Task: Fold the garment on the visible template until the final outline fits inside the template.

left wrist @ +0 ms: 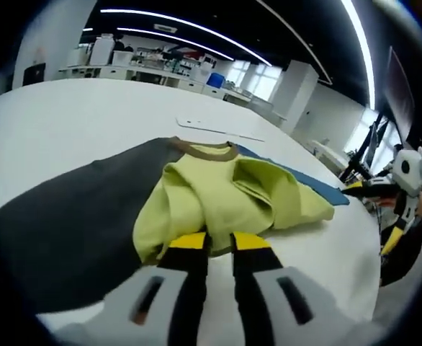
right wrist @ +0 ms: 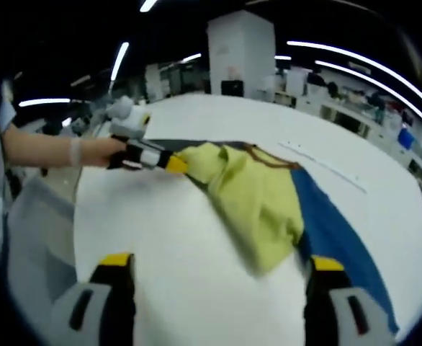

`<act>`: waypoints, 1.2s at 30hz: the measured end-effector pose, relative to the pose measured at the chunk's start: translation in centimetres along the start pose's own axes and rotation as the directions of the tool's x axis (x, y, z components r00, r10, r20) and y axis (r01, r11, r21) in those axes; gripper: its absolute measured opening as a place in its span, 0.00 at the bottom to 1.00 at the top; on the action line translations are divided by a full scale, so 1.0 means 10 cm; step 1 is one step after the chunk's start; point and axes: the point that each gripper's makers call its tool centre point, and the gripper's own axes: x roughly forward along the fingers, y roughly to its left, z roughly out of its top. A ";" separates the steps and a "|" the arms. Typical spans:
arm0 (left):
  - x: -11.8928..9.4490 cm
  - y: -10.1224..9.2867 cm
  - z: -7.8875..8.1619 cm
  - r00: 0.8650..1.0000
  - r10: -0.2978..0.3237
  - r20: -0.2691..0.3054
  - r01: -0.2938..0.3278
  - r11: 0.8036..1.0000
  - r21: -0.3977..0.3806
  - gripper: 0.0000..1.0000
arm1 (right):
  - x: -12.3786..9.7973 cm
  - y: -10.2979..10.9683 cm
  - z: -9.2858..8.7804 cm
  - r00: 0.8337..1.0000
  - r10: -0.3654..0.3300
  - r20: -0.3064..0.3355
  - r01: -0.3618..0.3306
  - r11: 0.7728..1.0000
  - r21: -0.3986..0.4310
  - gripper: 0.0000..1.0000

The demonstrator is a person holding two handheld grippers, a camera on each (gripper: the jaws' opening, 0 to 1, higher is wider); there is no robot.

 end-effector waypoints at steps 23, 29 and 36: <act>-0.69 -0.06 0.41 0.991 -0.024 0.129 0.034 0.996 -0.077 0.00 | 0.10 -0.20 0.06 0.994 -0.108 -0.003 0.106 0.987 -0.124 0.45; -0.84 0.10 0.37 0.991 0.020 0.136 -0.008 0.997 -0.083 0.00 | 0.22 -0.34 -0.01 0.990 -0.138 -0.032 0.130 0.976 -0.177 0.31; -0.91 0.14 0.27 0.991 0.039 0.131 -0.025 0.994 -0.108 0.00 | 0.40 -0.32 0.05 0.993 -0.106 -0.043 0.096 0.976 -0.193 0.17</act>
